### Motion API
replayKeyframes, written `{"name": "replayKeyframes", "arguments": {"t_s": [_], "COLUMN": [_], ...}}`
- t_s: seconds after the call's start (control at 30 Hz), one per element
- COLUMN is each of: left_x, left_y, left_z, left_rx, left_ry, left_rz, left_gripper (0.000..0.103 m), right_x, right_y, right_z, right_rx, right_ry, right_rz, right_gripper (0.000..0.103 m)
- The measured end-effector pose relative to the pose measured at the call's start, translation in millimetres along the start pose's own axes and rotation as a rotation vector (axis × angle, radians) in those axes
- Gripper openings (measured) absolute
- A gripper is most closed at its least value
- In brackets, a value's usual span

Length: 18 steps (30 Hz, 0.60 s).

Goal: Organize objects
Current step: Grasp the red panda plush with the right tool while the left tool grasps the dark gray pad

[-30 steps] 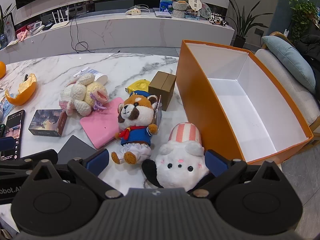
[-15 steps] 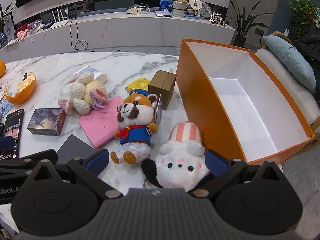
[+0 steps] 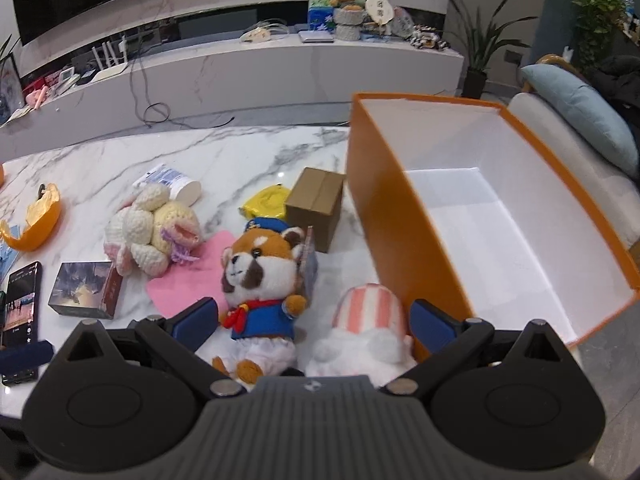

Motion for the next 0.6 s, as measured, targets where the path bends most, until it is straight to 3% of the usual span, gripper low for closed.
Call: {"name": "replayKeyframes", "arguments": {"t_s": [0.07,0.3,0.6], "left_x": [-2.9,-10.4,-17.2], "left_y": [-6.2,-24.9,-39.1], "left_z": [3.7,4.7,6.3], "left_rx": [-0.028,-0.043,-0.025], "left_ry": [-0.049,-0.063,-0.098], "left_rz": [-0.015,-0.038,-0.061], "left_gripper": [0.103,0.103,0.103], "right_x": [-0.4,0.1,1.6], "right_y": [-8.5,-39.3,-70.2], "right_z": [-6.1,-21.0,-28.6], "right_rx": [0.02,0.048,0.017], "right_ry": [0.009,0.039,0.116], "right_rz": [-0.019,-0.064,-0.09], "right_gripper": [0.102,0.102,0.102]}}
Point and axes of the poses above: each gripper's, at about its wrist camera, not at the fingertips, and y roughly against the way its jaws point, z to its right, x to its top, the point moved 7 cm from there along -y, roughly the way its jaws point
